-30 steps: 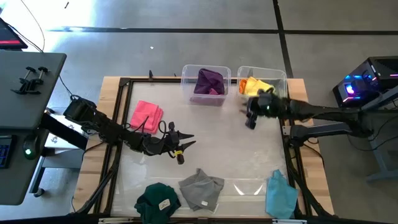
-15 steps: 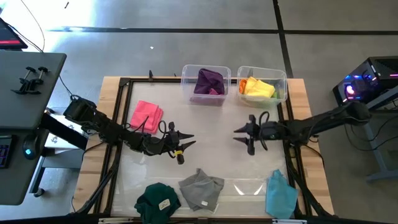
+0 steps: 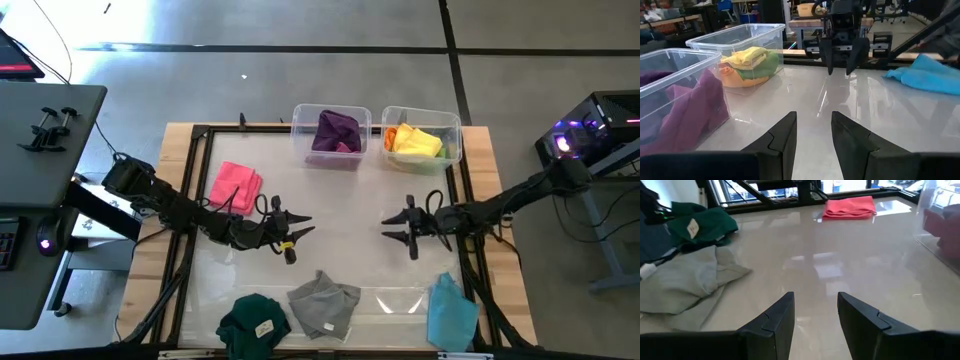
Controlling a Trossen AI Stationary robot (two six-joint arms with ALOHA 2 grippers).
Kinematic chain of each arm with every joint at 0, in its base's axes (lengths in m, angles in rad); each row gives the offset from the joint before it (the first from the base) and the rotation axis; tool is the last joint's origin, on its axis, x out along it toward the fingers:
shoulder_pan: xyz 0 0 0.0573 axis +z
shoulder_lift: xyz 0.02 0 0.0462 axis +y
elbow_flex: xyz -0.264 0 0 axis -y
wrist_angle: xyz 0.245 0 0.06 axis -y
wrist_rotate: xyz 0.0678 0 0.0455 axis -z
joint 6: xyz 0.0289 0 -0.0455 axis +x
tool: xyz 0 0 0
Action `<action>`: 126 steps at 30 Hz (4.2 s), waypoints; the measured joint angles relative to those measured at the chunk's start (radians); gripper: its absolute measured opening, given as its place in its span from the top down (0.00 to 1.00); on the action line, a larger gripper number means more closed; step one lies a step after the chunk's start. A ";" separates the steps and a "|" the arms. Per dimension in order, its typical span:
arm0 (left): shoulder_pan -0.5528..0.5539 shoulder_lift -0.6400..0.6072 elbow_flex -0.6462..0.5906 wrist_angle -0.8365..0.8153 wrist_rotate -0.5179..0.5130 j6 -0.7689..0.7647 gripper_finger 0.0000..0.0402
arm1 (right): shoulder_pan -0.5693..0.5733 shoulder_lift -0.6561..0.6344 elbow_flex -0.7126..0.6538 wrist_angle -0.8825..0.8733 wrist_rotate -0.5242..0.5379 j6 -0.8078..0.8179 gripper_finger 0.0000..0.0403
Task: Sort towels by color in basket
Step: Put the gray towel into the left transparent bin
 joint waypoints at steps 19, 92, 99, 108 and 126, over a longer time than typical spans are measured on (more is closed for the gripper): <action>-0.002 0.303 -0.001 0.039 0.572 -0.063 0.72 | 0.010 0.000 0.000 0.014 0.080 -0.010 0.64; -0.099 0.428 0.113 -0.139 0.630 -0.155 0.89 | 0.007 0.000 0.001 -0.009 0.141 -0.020 0.64; -0.111 0.326 0.106 -0.203 0.497 -0.059 0.96 | 0.007 0.000 0.001 -0.009 0.175 -0.005 0.64; -0.099 0.057 0.130 -0.252 -0.055 0.489 0.99 | 0.007 0.001 0.001 -0.010 0.225 -0.008 0.64; 0.445 -0.042 0.376 -0.242 0.004 0.840 0.99 | 0.007 0.001 0.001 -0.005 0.254 0.000 0.64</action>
